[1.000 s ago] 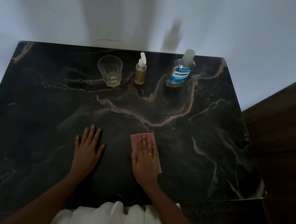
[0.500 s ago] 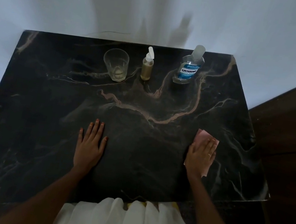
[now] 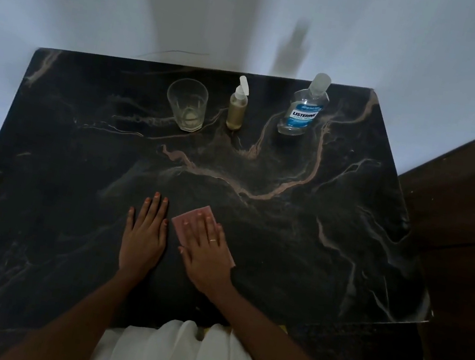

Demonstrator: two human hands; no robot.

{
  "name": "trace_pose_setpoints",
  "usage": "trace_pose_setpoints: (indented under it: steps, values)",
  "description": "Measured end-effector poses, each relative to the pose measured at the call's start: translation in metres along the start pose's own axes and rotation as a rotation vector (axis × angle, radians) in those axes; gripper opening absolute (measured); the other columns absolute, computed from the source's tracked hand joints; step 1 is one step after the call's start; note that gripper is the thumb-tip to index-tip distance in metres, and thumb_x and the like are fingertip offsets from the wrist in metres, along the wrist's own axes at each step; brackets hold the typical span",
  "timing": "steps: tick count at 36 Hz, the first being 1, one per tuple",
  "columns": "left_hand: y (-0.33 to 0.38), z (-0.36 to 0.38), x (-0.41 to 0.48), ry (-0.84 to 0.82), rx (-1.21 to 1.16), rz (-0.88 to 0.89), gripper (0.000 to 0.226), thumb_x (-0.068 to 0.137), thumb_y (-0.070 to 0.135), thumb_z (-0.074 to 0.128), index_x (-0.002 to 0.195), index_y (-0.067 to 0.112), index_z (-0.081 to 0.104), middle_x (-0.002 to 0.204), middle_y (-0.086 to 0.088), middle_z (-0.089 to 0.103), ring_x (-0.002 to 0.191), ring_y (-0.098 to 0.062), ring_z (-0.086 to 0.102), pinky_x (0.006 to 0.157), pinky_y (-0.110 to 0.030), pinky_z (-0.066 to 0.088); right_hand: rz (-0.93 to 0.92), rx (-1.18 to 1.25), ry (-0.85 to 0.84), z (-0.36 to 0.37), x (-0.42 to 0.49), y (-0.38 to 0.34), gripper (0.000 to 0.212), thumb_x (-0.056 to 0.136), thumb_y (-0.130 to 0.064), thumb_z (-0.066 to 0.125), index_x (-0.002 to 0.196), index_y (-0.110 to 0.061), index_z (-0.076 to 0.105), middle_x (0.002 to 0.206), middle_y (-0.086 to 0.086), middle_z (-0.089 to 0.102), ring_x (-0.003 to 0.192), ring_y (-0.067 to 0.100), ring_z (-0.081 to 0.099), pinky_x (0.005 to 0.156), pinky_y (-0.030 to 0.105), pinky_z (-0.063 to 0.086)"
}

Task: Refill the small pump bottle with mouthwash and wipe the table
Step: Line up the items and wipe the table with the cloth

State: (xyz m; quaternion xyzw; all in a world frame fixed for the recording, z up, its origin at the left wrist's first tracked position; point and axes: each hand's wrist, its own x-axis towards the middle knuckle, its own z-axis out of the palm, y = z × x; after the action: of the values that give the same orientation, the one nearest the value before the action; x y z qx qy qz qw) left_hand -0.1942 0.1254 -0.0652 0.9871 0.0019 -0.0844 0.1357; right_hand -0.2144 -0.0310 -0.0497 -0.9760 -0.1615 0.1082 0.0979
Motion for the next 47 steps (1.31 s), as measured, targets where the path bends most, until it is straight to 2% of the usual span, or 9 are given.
trace_pose_setpoints:
  steps: [8,15,19,24,27,33,36,41,47]
  values:
    - [0.0,-0.001,-0.001,0.022,-0.021,0.012,0.059,0.089,0.041,0.005,0.144,0.019,0.01,0.154,-0.002,0.012,0.14,-0.011,0.002,0.115,-0.041,0.0,0.212,-0.047,-0.021,-0.016,-0.007,0.029,0.054,0.088,-0.043,0.025,0.135,-0.02,0.041,0.142,0.0,0.043,0.129,0.023,0.041,0.101,0.048,0.038]
    - [0.001,-0.001,-0.001,0.039,-0.026,0.004,0.058,0.09,0.04,0.007,0.144,0.018,0.015,0.153,-0.003,0.017,0.14,-0.013,0.007,0.115,-0.042,0.003,0.236,-0.005,-0.056,-0.011,-0.007,0.064,0.065,0.095,-0.047,0.023,0.144,-0.011,-0.001,0.155,0.008,0.0,0.142,0.023,-0.005,0.109,0.04,-0.015]
    - [0.002,0.0,-0.001,0.032,-0.023,0.001,0.058,0.09,0.04,0.007,0.144,0.019,0.014,0.153,-0.003,0.017,0.141,-0.014,0.007,0.115,-0.042,0.003,0.128,0.083,-0.028,-0.01,-0.006,0.052,0.058,0.098,-0.033,0.026,0.142,-0.011,-0.005,0.154,0.009,-0.004,0.142,0.023,-0.004,0.11,0.033,-0.014]
    - [0.001,0.0,-0.001,0.025,-0.018,0.002,0.058,0.09,0.04,0.007,0.143,0.018,0.01,0.154,-0.002,0.013,0.14,-0.012,0.004,0.115,-0.042,0.001,0.053,0.093,-0.072,-0.006,-0.005,0.027,0.082,0.088,-0.061,0.027,0.144,-0.007,-0.001,0.154,0.013,-0.001,0.141,0.024,-0.008,0.112,0.039,-0.013]
    - [0.001,0.0,0.0,0.022,-0.023,-0.001,0.059,0.089,0.041,0.005,0.143,0.019,0.008,0.154,-0.001,0.011,0.14,-0.011,0.001,0.115,-0.041,0.0,0.096,0.029,-0.014,-0.007,-0.005,0.02,0.077,0.088,-0.058,0.037,0.143,-0.008,0.016,0.152,0.014,0.018,0.141,0.028,0.011,0.112,0.048,0.007]
    - [0.001,-0.001,-0.001,0.026,-0.031,0.0,0.059,0.089,0.041,0.005,0.143,0.018,0.01,0.154,-0.002,0.013,0.14,-0.012,0.004,0.115,-0.041,0.0,0.127,-0.077,0.112,-0.004,-0.002,0.018,0.051,0.085,-0.04,0.053,0.13,-0.016,0.047,0.134,0.005,0.052,0.127,0.018,0.045,0.1,0.034,0.041]
    - [0.001,-0.002,-0.001,0.021,-0.036,0.009,0.06,0.088,0.042,0.004,0.143,0.018,0.01,0.154,-0.002,0.013,0.14,-0.012,0.004,0.115,-0.041,0.0,0.166,-0.059,0.078,-0.006,0.001,0.025,0.053,0.084,-0.036,0.058,0.131,-0.014,0.046,0.136,0.005,0.05,0.128,0.017,0.043,0.103,0.033,0.037]
    - [0.001,-0.003,-0.001,0.015,-0.04,0.007,0.059,0.089,0.041,0.006,0.144,0.019,0.009,0.154,-0.001,0.012,0.14,-0.011,0.001,0.116,-0.039,-0.002,0.315,0.097,0.206,-0.015,0.002,0.088,0.049,0.095,-0.003,0.028,0.142,-0.004,0.017,0.152,0.017,0.018,0.142,0.026,0.009,0.113,0.031,-0.007]
    - [0.003,-0.003,-0.002,0.026,-0.052,0.006,0.059,0.089,0.042,0.005,0.143,0.019,0.008,0.154,0.0,0.01,0.14,-0.011,0.001,0.115,-0.039,-0.003,0.661,0.327,0.418,-0.044,-0.026,0.176,0.043,0.095,-0.006,0.033,0.137,0.002,0.03,0.145,0.023,0.031,0.136,0.033,0.025,0.114,0.036,0.01]
